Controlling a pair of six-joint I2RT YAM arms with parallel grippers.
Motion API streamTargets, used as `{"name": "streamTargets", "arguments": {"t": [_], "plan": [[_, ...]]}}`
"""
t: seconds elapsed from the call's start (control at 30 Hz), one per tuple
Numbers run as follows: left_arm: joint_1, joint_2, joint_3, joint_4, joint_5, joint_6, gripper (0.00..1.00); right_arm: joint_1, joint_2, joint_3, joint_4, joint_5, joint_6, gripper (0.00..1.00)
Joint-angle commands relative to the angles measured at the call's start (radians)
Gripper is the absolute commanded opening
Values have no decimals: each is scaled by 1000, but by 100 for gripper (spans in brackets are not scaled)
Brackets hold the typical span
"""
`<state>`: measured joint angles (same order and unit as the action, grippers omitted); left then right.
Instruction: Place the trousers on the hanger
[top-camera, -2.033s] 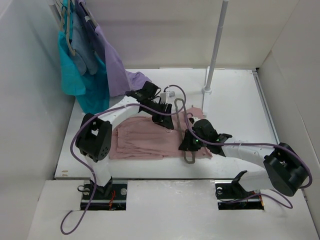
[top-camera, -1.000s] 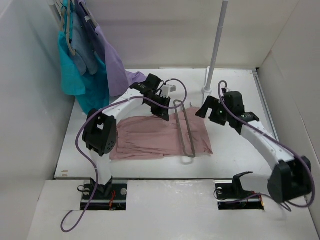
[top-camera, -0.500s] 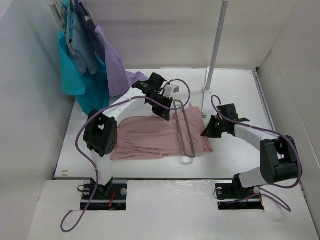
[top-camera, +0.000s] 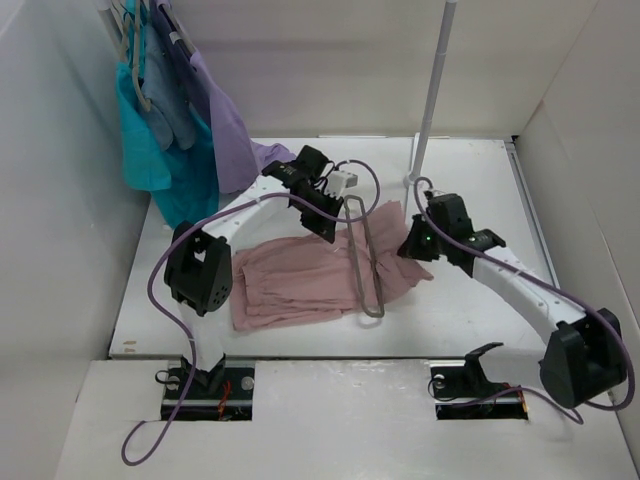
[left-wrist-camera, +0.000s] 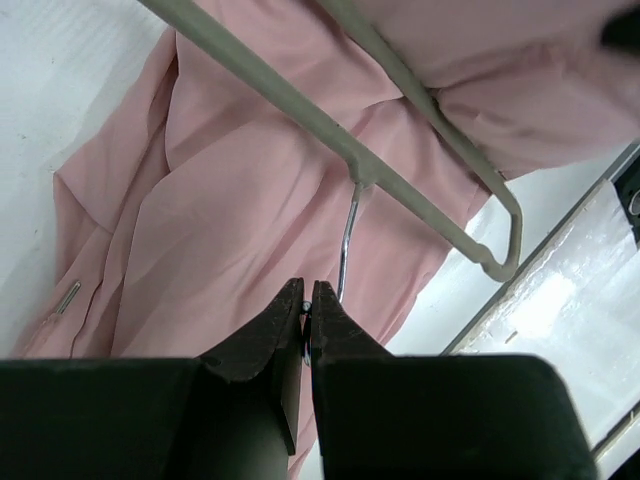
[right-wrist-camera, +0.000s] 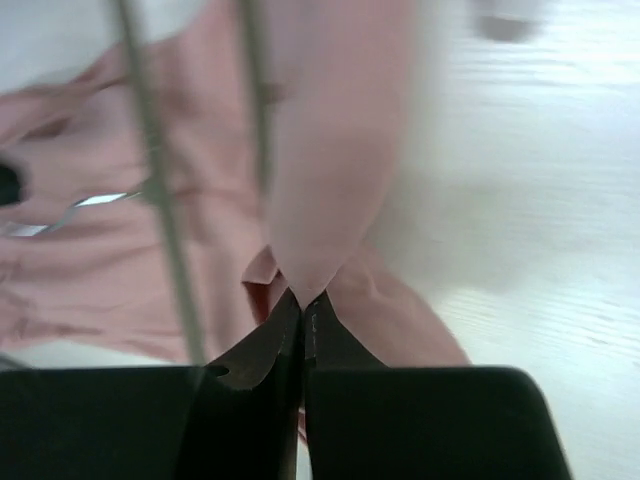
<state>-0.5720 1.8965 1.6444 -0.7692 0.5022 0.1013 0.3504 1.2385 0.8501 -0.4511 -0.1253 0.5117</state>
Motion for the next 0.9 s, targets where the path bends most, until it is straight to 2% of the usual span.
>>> {"name": "streamTargets", "arguments": {"t": [0.0,0.03,0.17,0.23,0.47,0.63,0.87], "plan": [[-12,-42,-14,-41,-22,23,0,149,1,50,38,95,-4,0],[-12,-42,-14,-32,-11,23,0,230,18,50,99,86,-4,0],[-12,-20,-14,-31,-11,23,0,326,130,15,234,23,25,0],[-12,-20,-24,-22,-20,23,0,326,173,-38,334,-20,62,0],[-12,-20,-61,-4,-21,14,0,326,280,-71,414,-10,31,0],[-12,-20,-51,-4,-21,14,0,256,358,-178,550,-73,42,0],[-12,-20,-29,-4,-2,14,0,265,524,-201,650,-88,33,0]]}}
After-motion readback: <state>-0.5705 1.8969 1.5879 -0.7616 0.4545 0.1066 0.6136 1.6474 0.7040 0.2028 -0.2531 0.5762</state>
